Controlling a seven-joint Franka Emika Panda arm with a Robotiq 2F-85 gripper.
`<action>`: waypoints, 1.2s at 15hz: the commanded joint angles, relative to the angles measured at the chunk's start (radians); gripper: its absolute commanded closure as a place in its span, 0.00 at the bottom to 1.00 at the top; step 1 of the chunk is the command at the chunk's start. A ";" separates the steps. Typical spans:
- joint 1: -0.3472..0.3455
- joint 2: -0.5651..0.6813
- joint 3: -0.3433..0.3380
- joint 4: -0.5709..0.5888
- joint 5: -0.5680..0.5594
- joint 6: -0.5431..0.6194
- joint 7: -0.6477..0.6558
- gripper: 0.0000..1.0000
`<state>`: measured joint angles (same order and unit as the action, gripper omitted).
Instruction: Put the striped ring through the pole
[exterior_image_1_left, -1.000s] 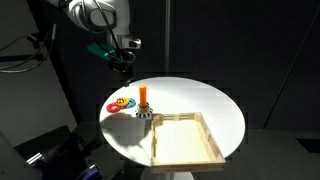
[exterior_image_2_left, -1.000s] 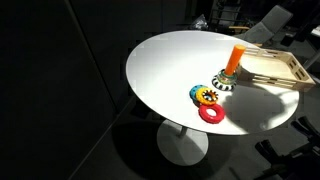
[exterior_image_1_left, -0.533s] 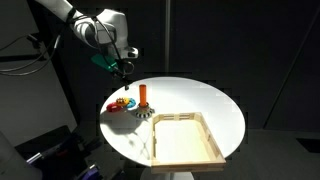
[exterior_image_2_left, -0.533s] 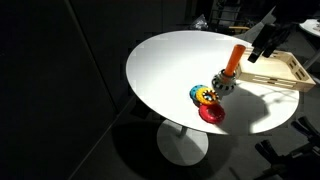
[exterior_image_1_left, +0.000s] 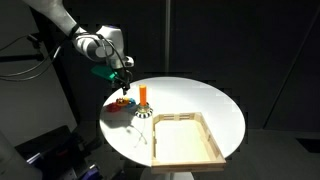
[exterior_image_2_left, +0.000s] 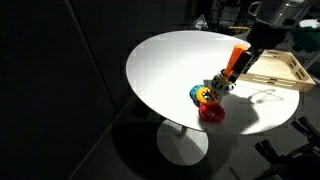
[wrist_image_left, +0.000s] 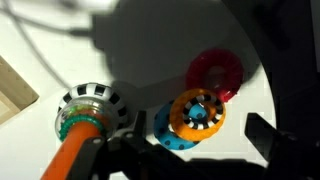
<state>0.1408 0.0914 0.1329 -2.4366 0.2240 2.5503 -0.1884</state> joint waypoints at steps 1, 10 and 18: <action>-0.004 0.050 0.028 0.022 0.004 0.031 -0.044 0.00; -0.011 0.101 0.059 0.012 -0.006 0.053 -0.031 0.00; -0.009 0.108 0.056 0.019 -0.018 0.060 -0.026 0.00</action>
<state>0.1406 0.1920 0.1804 -2.4272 0.2225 2.6049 -0.2239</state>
